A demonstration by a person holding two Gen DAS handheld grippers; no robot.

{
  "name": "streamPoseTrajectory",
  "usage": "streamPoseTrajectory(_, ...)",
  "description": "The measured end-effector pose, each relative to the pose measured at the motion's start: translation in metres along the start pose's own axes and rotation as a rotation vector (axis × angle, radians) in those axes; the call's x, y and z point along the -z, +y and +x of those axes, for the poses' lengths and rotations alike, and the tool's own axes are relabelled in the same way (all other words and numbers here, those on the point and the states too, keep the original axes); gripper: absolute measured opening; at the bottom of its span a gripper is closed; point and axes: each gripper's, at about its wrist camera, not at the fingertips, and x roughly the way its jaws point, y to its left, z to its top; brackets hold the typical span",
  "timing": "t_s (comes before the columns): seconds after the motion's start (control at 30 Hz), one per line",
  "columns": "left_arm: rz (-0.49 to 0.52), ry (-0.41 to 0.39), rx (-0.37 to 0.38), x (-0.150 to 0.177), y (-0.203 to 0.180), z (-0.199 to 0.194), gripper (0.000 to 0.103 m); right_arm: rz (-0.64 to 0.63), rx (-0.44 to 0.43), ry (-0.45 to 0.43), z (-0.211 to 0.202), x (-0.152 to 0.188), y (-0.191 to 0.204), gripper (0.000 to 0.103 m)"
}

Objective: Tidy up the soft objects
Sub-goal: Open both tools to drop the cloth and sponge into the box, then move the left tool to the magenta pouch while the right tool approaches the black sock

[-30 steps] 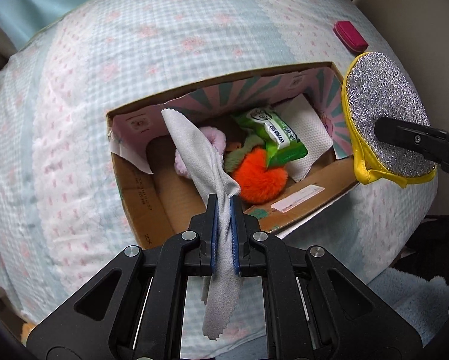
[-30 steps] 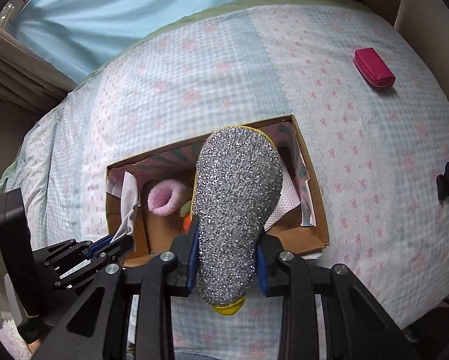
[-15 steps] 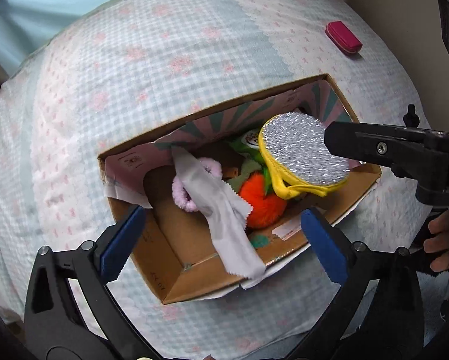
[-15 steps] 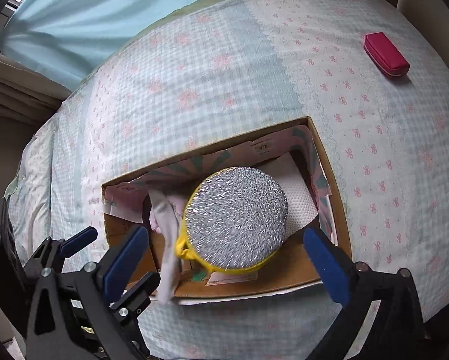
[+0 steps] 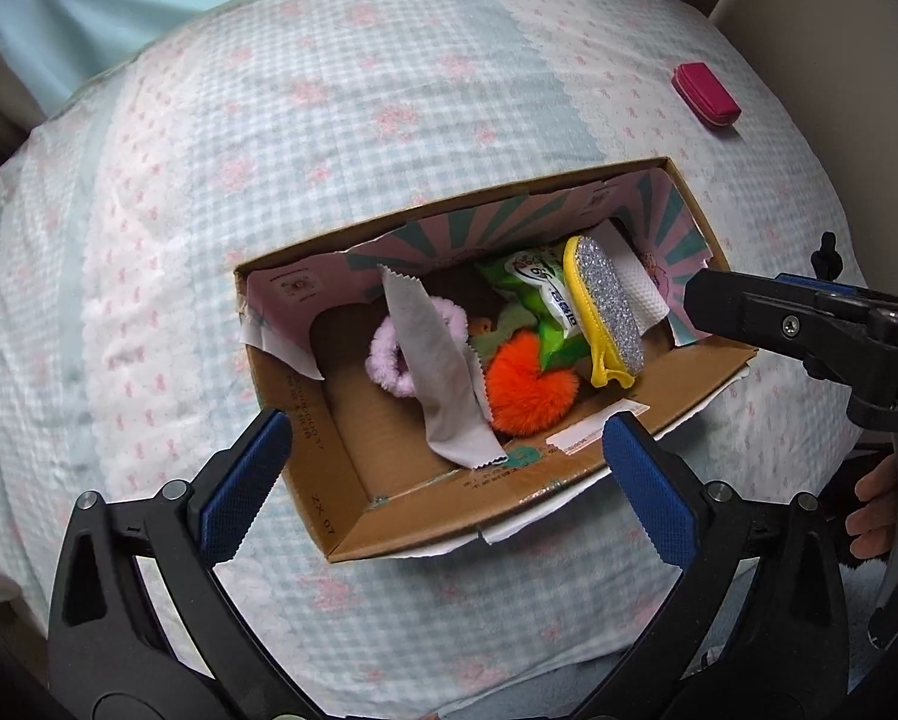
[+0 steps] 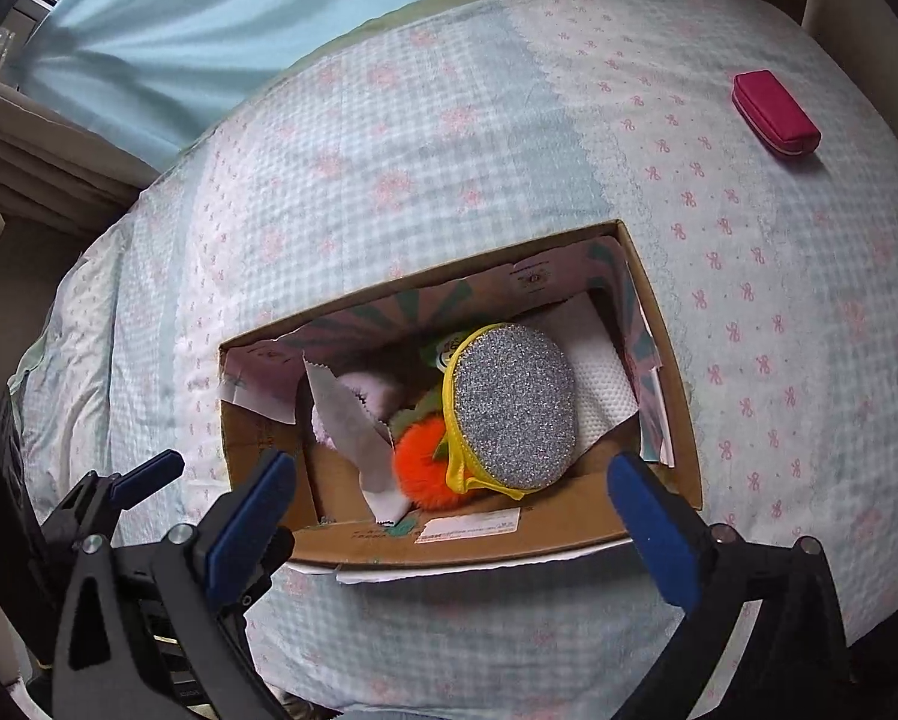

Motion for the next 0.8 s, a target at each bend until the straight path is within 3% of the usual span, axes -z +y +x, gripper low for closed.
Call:
streamPoseTrajectory(0.2, -0.019, -0.078, -0.019, 0.002, -0.011, -0.032, 0.103, -0.082, 0.019, -0.065, -0.037, 0.007, 0.004, 0.103)
streamPoseTrajectory(0.4, -0.011, -0.205, -0.122, 0.000, -0.033, -0.073, 0.103, -0.161, 0.045, -0.135, -0.088, 0.018, -0.005, 0.103)
streamPoseTrajectory(0.63, 0.054, -0.303, -0.184, -0.023, -0.078, -0.110, 0.103, -0.182, 0.146, -0.286, -0.163, 0.022, -0.047, 0.103)
streamPoseTrajectory(0.8, 0.092, -0.369, -0.172, -0.051, -0.123, -0.131, 0.103, -0.133, 0.163, -0.396, -0.211, 0.021, -0.096, 0.103)
